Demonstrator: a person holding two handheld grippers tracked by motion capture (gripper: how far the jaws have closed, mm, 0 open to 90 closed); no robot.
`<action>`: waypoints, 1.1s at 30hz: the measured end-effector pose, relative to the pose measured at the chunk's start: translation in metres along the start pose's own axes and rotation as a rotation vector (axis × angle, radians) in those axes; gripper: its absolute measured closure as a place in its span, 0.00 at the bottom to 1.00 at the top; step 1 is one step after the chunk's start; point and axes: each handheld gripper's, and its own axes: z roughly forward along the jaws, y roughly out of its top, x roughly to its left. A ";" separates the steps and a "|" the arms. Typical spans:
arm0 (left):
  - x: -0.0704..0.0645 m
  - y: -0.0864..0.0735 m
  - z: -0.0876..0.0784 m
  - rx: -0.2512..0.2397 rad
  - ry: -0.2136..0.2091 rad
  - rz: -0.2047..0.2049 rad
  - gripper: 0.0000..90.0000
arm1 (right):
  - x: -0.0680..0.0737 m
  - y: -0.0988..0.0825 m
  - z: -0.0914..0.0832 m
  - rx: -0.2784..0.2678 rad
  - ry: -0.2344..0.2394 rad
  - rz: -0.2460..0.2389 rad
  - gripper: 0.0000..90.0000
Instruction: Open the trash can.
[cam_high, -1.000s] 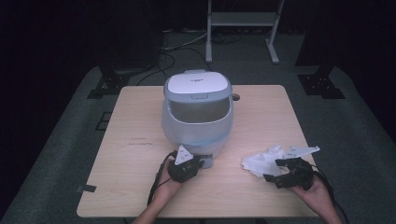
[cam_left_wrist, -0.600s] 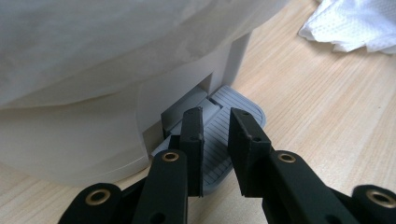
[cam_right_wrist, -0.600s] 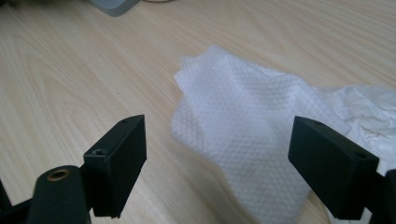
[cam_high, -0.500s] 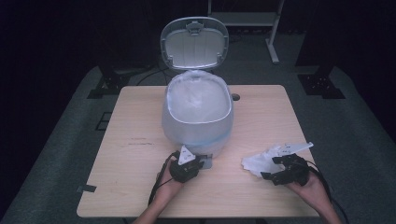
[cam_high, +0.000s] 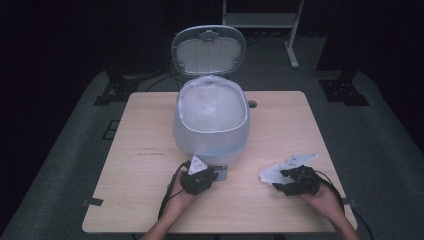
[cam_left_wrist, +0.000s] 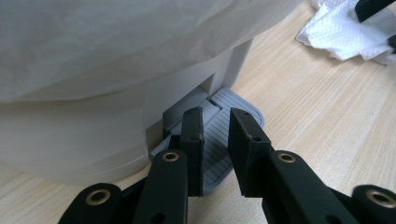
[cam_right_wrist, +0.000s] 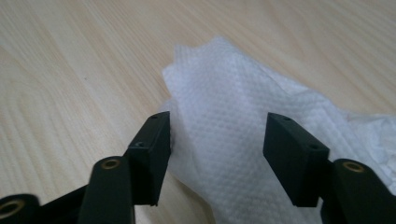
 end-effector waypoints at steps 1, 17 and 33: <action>-0.001 0.000 0.000 -0.003 0.004 0.005 0.84 | 0.000 -0.001 0.001 0.011 0.000 0.006 0.48; -0.005 0.000 0.000 0.003 0.023 0.041 0.83 | 0.003 0.000 0.005 0.036 -0.038 0.002 0.85; -0.003 0.000 0.000 0.003 0.013 0.038 0.82 | -0.012 0.003 -0.013 -0.059 0.069 0.131 0.87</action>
